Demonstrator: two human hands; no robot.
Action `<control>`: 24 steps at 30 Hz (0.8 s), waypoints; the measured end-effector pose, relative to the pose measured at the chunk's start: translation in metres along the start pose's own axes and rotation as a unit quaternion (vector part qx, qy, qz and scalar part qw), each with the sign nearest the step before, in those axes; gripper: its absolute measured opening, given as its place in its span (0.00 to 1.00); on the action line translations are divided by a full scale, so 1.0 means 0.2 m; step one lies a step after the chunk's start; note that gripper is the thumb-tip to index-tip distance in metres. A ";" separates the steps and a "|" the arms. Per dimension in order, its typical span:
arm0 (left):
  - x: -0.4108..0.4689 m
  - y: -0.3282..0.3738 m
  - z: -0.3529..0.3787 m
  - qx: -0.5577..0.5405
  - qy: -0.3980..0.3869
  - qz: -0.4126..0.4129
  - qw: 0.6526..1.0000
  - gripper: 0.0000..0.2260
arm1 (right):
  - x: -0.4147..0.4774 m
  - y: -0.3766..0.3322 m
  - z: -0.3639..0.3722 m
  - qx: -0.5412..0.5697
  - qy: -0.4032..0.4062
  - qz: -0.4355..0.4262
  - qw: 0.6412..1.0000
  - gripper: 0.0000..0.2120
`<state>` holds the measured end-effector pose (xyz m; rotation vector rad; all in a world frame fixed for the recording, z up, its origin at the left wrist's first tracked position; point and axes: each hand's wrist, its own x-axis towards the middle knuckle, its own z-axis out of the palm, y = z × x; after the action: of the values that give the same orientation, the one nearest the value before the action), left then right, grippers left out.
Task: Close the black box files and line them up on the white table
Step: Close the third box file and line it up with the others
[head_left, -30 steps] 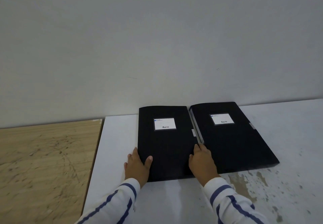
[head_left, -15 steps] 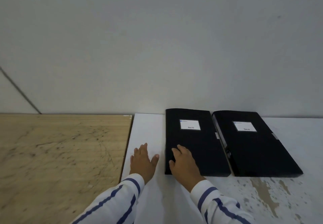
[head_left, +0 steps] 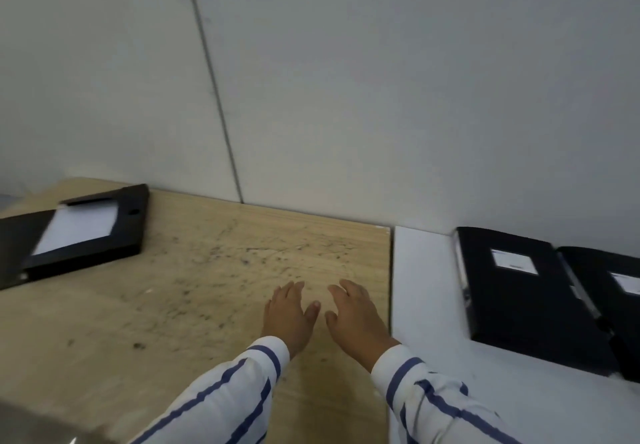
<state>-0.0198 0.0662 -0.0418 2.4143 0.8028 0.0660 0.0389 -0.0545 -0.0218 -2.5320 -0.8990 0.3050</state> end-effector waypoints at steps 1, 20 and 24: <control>-0.02 -0.09 -0.07 0.000 0.003 -0.004 1.000 0.26 | 0.01 -0.10 0.04 0.002 0.000 -0.006 1.000 0.25; -0.11 -1.42 -0.97 -0.081 0.137 -0.159 0.974 0.25 | 0.29 -1.54 0.78 0.017 -0.080 -0.162 0.983 0.24; 0.04 -1.60 -1.06 -0.103 0.155 -0.189 0.964 0.25 | 0.49 -1.70 0.93 0.027 -0.093 -0.177 0.979 0.24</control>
<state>-0.2306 0.3862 -0.0425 2.0444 1.3171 0.3652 -0.1359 0.3053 -0.0319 -2.2649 -1.3703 0.4484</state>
